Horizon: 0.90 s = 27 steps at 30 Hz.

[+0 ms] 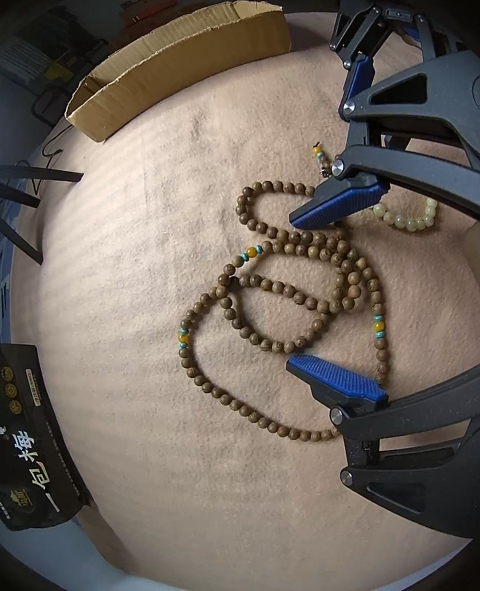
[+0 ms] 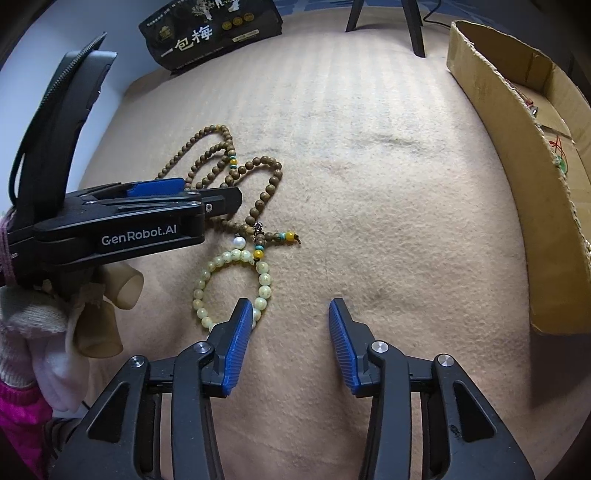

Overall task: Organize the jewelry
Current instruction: 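Grasp the brown bead necklace with the left tool while the right tool grasps the pale jade bracelet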

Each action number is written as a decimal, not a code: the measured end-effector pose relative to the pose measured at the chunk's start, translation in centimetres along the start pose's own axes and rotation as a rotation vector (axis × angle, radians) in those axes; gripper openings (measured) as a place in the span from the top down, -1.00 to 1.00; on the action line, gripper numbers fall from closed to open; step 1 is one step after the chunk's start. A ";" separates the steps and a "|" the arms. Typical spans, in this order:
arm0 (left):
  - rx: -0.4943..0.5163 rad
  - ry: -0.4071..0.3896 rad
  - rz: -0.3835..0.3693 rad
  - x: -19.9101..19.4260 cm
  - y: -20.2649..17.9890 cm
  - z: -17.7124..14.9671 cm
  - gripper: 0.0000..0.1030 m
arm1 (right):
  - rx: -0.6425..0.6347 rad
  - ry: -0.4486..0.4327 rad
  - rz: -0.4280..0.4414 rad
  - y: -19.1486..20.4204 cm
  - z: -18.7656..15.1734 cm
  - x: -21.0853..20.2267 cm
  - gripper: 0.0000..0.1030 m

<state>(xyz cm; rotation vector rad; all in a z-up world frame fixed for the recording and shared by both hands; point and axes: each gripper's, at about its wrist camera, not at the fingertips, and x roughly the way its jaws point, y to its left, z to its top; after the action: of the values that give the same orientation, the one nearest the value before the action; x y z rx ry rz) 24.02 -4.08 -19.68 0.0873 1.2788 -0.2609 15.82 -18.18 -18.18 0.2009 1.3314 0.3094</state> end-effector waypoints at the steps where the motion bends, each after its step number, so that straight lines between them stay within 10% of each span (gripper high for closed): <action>1: 0.001 -0.001 0.008 0.1 0.1 0.1 -0.24 | 0.001 -0.001 -0.005 0.1 0.1 0.2 0.24; 11: -0.029 -0.022 -0.010 -0.2 1.8 0.2 0.66 | -0.046 -0.014 -0.057 2.5 1.6 2.2 0.34; 19: -0.046 -0.027 -0.026 -1.0 2.3 0.0 0.78 | -0.144 -0.015 -0.113 4.8 1.4 3.0 0.83; 27: -0.060 -0.041 -0.031 -2.0 3.1 -0.7 0.79 | -0.144 -0.026 -0.082 5.2 0.9 1.8 0.88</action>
<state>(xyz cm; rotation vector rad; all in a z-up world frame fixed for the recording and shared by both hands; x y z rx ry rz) 23.59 -0.64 -18.19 0.0113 1.2472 -0.2497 16.51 -12.68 -18.02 0.0295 1.2825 0.3304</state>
